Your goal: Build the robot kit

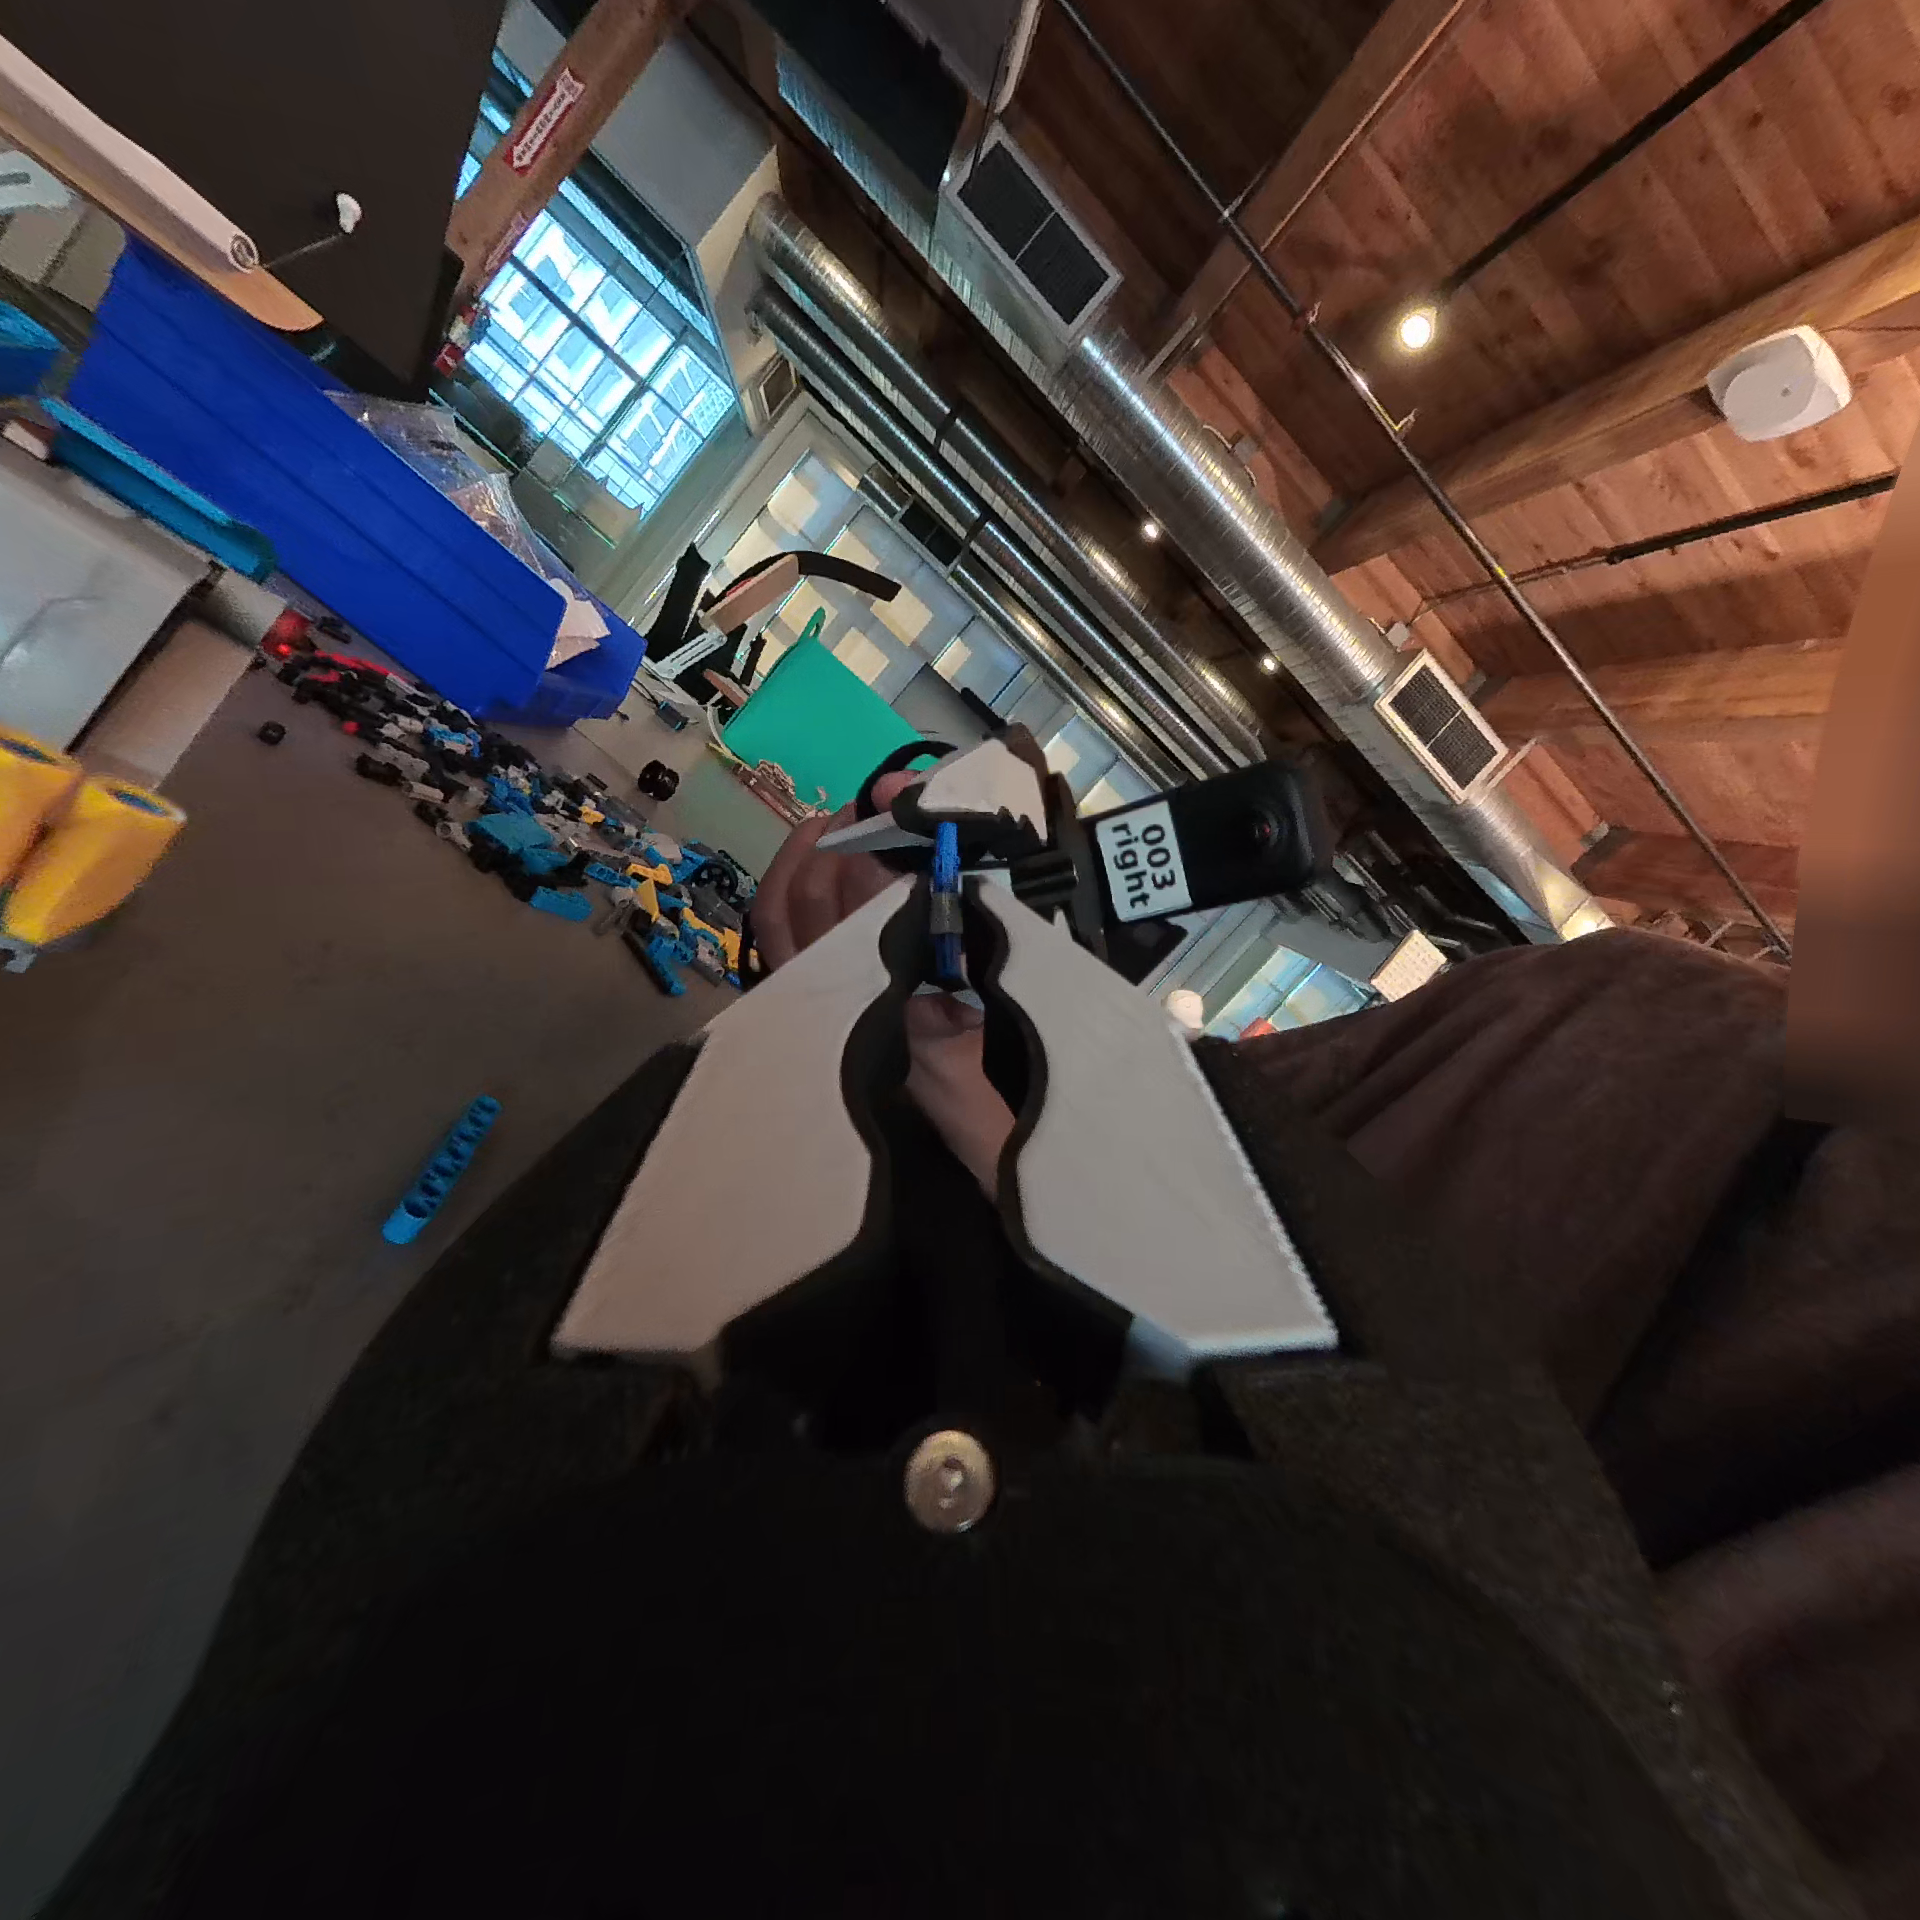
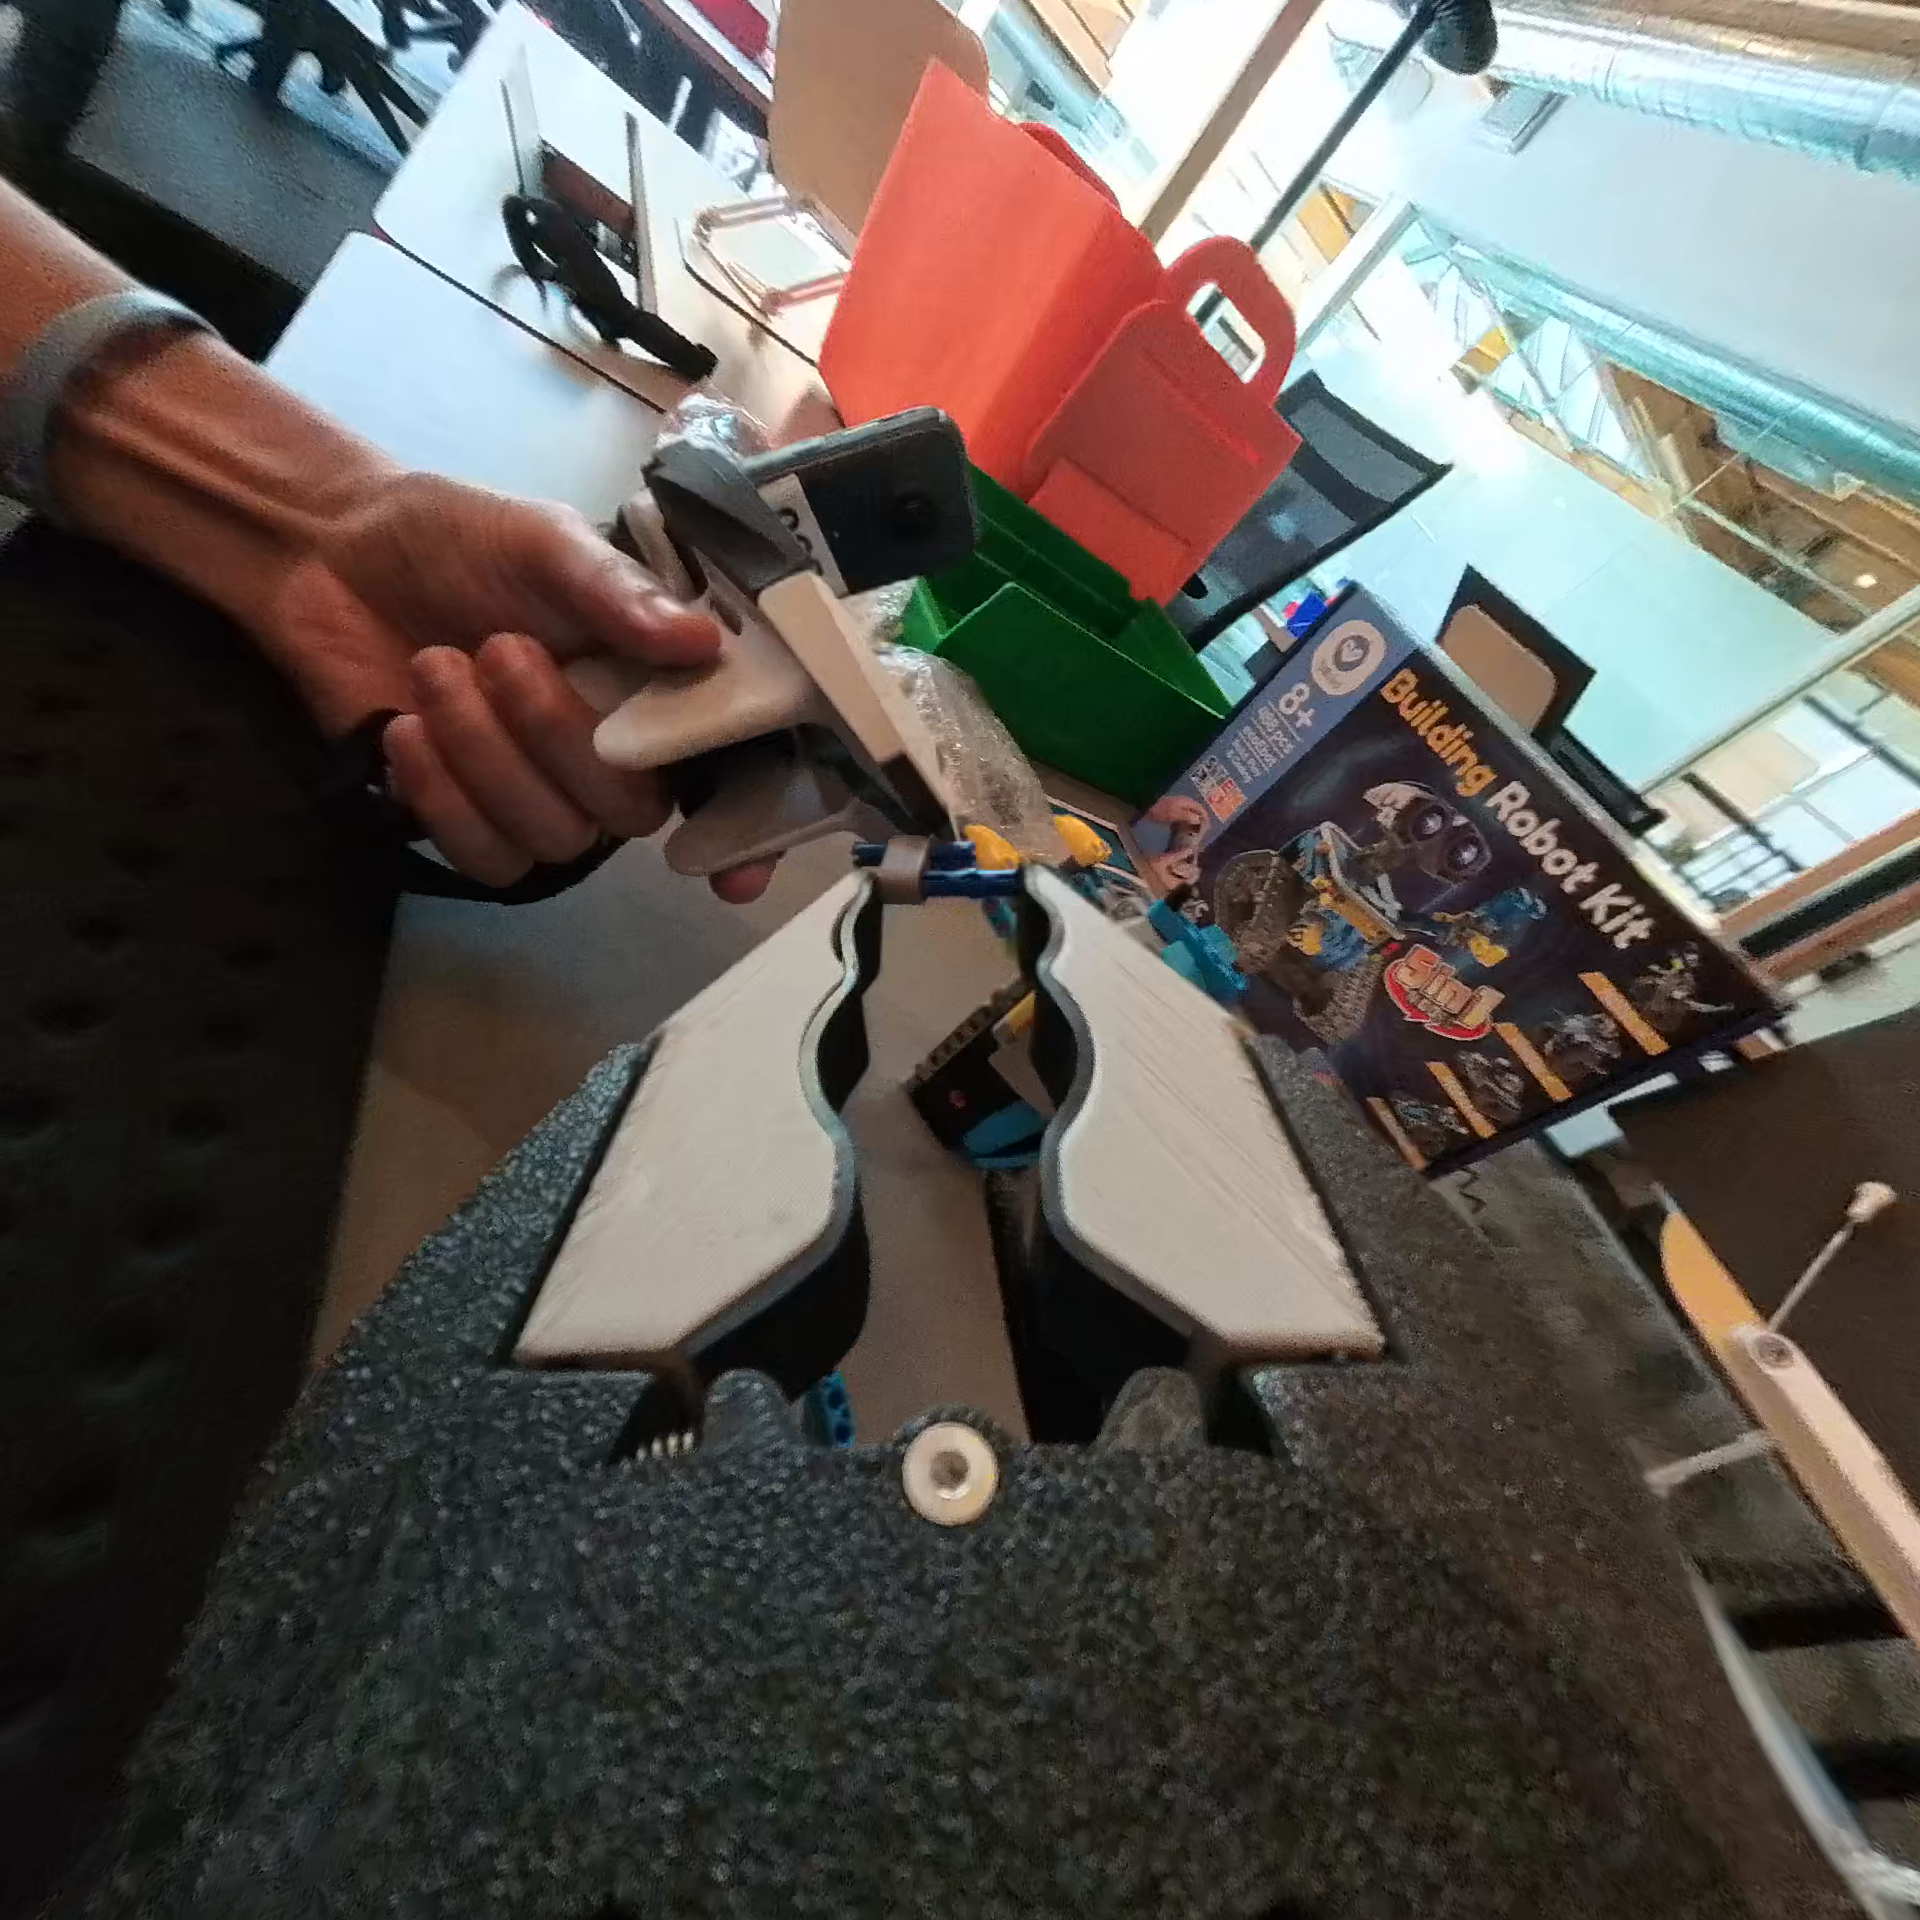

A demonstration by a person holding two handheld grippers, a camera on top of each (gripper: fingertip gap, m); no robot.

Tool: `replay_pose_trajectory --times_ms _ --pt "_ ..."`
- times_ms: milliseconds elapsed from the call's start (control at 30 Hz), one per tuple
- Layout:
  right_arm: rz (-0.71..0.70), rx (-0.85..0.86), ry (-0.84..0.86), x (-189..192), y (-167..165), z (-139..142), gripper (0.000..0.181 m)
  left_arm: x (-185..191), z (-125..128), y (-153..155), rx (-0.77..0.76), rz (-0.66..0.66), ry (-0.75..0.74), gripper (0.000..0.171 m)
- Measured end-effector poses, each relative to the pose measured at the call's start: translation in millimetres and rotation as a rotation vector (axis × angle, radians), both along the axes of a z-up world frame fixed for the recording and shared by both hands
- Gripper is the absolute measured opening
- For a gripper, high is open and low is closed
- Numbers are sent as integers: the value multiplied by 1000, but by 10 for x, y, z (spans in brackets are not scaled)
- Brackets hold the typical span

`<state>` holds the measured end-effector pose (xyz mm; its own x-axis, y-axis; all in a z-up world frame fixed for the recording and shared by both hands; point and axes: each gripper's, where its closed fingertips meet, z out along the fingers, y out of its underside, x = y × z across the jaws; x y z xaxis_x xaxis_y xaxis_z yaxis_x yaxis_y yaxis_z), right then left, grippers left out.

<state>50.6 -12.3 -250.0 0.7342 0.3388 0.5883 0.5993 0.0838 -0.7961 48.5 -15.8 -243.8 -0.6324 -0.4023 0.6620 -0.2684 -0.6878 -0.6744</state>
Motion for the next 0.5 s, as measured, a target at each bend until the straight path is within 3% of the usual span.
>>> replay_pose_trajectory --times_ms 200,233,267,300,500 --pt "52 -37 45 -5 -18 -32 26 16 -43 -67 43 -20 23 23" --pt "61 -44 48 -13 -20 -43 26 17 -55 -80 49 -27 29 23" --pt "63 -44 46 -14 -18 -53 26 13 -65 -99 55 -42 33 9" --pt "68 -46 43 -22 -21 -64 26 5 -70 -114 59 -55 34 7" --pt "70 -63 53 -37 -22 -95 25 -5 -100 -120 99 -59 44 6"
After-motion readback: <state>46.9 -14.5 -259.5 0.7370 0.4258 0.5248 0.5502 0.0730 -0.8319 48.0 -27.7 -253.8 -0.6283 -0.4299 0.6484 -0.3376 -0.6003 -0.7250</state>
